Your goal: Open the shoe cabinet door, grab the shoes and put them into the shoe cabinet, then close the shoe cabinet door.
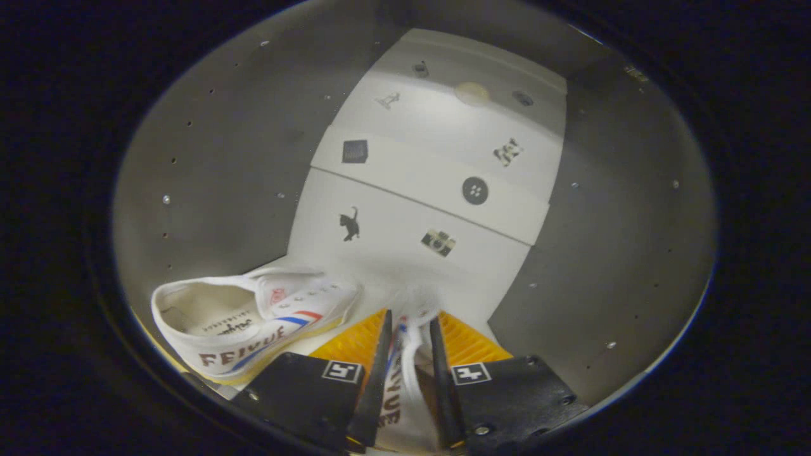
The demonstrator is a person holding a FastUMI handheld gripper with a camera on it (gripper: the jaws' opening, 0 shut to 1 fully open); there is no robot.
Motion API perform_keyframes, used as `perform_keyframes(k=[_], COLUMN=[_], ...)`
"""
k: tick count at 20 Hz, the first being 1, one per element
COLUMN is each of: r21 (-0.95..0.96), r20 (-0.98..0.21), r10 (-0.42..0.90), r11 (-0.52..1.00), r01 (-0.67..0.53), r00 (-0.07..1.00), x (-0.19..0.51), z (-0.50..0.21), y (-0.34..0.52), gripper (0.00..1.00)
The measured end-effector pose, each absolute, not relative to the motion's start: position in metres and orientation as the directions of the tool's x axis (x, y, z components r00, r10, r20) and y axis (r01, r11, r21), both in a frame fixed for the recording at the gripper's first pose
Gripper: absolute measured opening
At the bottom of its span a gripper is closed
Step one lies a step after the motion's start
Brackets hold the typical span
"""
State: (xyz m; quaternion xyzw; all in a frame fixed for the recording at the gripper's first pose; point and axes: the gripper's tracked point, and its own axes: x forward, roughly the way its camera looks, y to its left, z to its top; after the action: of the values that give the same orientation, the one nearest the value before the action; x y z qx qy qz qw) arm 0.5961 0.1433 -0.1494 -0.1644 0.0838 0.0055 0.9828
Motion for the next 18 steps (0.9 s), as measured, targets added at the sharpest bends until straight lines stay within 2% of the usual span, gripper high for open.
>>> perform_keyframes(k=[1, 4, 5, 6, 7, 8, 13, 18], r21=[-0.294, -0.268, -0.25, -0.223, -0.195, -0.163, -0.065, -0.065], r20=[-0.155, -0.146, -0.14, -0.133, -0.129, -0.125, -0.151, -0.065], r10=[-0.005, -0.014, -0.009, -0.007, -0.021, -0.023, 0.006, 0.031], r11=[0.955, 0.963, 0.968, 0.974, 0.981, 0.987, 0.998, 0.997], r01=[-0.041, -0.026, -0.027, -0.023, -0.005, 0.003, -0.016, -0.035], r00=[0.988, 0.989, 0.99, 0.991, 0.991, 0.992, 0.989, 0.997], x=[0.591, 0.573, 0.564, 0.558, 0.547, 0.538, 0.472, 0.37], z=[-0.145, -0.136, -0.132, -0.128, -0.122, -0.118, -0.089, -0.019], y=[0.148, 0.151, 0.154, 0.156, 0.154, 0.155, 0.17, 0.182], gripper=[0.51, 0.72, 0.82, 0.86, 0.98, 1.0, 1.0, 1.0])
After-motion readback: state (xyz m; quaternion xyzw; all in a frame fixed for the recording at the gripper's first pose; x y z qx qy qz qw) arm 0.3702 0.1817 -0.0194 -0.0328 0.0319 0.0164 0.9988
